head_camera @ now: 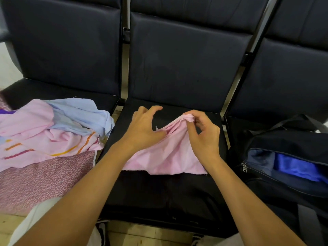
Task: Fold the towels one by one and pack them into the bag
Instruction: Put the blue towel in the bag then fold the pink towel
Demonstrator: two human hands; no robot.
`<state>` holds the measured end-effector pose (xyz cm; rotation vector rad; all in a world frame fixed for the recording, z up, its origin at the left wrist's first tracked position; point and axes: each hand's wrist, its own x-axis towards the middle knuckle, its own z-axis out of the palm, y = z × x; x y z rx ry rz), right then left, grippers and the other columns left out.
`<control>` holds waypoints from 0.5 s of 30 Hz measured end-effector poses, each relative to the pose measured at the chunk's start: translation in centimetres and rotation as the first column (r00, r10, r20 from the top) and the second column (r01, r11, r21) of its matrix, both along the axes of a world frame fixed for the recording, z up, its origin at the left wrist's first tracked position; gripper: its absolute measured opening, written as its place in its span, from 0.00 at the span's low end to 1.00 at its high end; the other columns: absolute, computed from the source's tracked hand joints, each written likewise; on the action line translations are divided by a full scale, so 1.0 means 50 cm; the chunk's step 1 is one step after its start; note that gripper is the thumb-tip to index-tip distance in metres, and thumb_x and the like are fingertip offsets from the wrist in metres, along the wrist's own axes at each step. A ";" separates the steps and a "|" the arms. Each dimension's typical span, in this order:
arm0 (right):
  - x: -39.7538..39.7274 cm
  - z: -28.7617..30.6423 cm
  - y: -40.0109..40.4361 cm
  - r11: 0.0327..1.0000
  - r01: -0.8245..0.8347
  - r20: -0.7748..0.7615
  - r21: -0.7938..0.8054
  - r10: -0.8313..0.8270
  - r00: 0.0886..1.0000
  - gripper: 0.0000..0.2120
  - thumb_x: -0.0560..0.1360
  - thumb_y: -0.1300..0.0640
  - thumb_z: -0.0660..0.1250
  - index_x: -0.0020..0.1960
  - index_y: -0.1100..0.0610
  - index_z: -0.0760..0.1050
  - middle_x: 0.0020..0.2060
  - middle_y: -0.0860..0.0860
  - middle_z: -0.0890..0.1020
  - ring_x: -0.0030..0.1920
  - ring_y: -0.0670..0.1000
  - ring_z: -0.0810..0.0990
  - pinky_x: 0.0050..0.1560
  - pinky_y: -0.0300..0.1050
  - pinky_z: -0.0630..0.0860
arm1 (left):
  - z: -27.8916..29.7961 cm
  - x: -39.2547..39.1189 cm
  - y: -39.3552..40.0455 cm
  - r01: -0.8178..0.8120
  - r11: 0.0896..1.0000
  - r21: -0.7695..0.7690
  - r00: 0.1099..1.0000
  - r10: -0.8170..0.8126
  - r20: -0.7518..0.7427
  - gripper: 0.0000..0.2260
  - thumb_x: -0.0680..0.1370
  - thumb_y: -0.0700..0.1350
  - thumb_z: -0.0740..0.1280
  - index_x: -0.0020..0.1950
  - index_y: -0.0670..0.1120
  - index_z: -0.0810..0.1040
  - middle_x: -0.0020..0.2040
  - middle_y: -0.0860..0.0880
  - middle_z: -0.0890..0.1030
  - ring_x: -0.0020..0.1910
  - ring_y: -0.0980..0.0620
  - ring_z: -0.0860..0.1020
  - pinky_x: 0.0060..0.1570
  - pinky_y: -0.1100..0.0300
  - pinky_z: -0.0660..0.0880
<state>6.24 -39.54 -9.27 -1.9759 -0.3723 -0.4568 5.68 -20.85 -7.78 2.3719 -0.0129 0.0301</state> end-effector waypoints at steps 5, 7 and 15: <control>0.002 0.008 -0.011 0.994 0.003 0.066 0.110 -0.010 0.998 0.15 0.79 0.65 0.65 0.57 0.46 0.73 0.49 0.37 0.80 0.52 0.42 0.81 0.53 0.33 0.76 | -0.016 0.013 0.007 0.132 0.991 0.030 0.989 -0.130 -0.075 0.10 0.76 0.48 0.71 0.57 0.50 0.79 0.54 0.53 0.77 0.51 0.55 0.76 0.48 0.62 0.74; 0.004 0.007 -0.012 0.991 0.020 0.079 0.134 -0.030 0.996 0.12 0.80 0.65 0.65 0.57 0.49 0.74 0.48 0.39 0.80 0.50 0.42 0.81 0.51 0.33 0.76 | -0.015 0.012 -0.002 0.118 0.993 -0.021 0.992 -0.119 -0.046 0.03 0.78 0.43 0.67 0.50 0.47 0.79 0.45 0.50 0.80 0.42 0.55 0.78 0.38 0.62 0.72; 0.015 0.014 -0.025 0.983 0.123 0.095 0.139 -0.137 0.986 0.07 0.82 0.60 0.62 0.56 0.49 0.71 0.45 0.32 0.78 0.43 0.40 0.78 0.42 0.38 0.76 | 0.027 0.031 0.010 -0.045 0.982 -0.185 0.979 0.081 0.188 0.06 0.81 0.40 0.62 0.52 0.46 0.78 0.43 0.53 0.77 0.41 0.57 0.75 0.38 0.69 0.69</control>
